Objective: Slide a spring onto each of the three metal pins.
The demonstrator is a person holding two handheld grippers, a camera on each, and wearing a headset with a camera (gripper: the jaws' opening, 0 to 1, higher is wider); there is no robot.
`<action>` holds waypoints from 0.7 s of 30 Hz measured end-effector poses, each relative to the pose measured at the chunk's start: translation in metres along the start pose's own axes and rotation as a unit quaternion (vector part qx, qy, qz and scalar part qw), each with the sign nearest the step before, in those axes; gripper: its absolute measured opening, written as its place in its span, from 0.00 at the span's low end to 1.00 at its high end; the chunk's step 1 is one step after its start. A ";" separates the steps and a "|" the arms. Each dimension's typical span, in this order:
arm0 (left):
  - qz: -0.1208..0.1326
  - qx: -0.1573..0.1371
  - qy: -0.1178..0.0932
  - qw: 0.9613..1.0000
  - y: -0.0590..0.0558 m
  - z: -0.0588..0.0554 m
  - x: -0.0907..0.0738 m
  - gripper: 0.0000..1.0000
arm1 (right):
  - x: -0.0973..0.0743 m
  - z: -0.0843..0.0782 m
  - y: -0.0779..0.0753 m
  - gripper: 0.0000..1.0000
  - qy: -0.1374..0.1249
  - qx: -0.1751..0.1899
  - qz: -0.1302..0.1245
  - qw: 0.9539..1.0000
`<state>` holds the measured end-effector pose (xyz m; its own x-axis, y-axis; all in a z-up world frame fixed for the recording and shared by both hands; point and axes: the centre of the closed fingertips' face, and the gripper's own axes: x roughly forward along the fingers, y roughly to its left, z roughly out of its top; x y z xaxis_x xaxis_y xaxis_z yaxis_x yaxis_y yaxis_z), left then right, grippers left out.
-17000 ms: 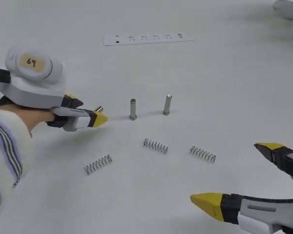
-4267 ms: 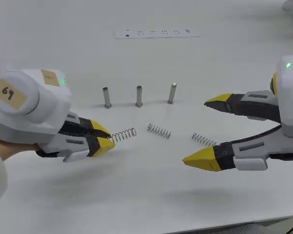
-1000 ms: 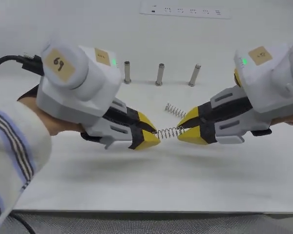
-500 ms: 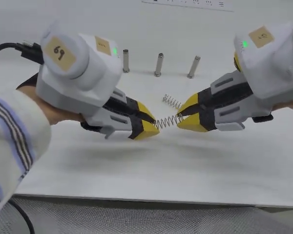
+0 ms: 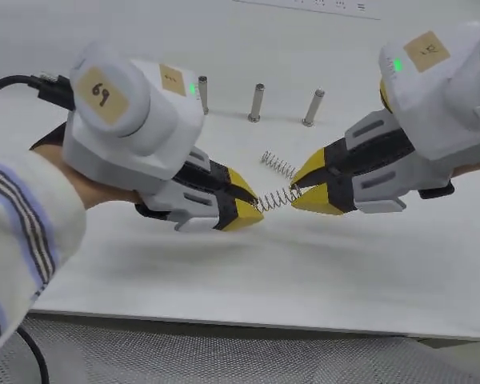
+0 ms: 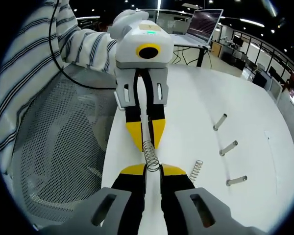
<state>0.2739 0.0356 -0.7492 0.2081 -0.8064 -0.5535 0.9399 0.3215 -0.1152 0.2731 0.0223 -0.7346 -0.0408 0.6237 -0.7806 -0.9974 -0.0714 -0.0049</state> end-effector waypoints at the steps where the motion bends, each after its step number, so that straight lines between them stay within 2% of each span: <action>1: 0.001 0.000 -0.001 1.000 0.000 0.000 0.001 0.02 | 0.000 0.000 0.000 0.07 0.002 0.000 0.000 1.000; 9: -0.003 0.008 -0.005 1.000 -0.005 0.000 0.004 0.02 | -0.003 0.001 0.003 0.07 0.018 -0.009 0.003 1.000; 11: -0.003 0.025 -0.011 1.000 -0.005 0.002 0.004 0.02 | -0.004 0.000 0.003 0.07 0.030 0.000 0.000 1.000; 14: -0.005 0.051 -0.020 0.998 -0.005 0.004 0.006 0.02 | -0.006 0.002 0.004 0.07 0.034 0.005 -0.001 0.999; 21: -0.004 0.083 -0.034 0.996 -0.008 0.006 0.007 0.02 | -0.009 0.004 0.007 0.07 0.051 0.007 -0.003 0.999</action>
<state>0.2697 0.0240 -0.7474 0.2134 -0.8417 -0.4960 0.9722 0.2332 0.0225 0.2658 0.0196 -0.7248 -0.0288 0.5409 -0.8406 -0.9984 -0.0557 -0.0017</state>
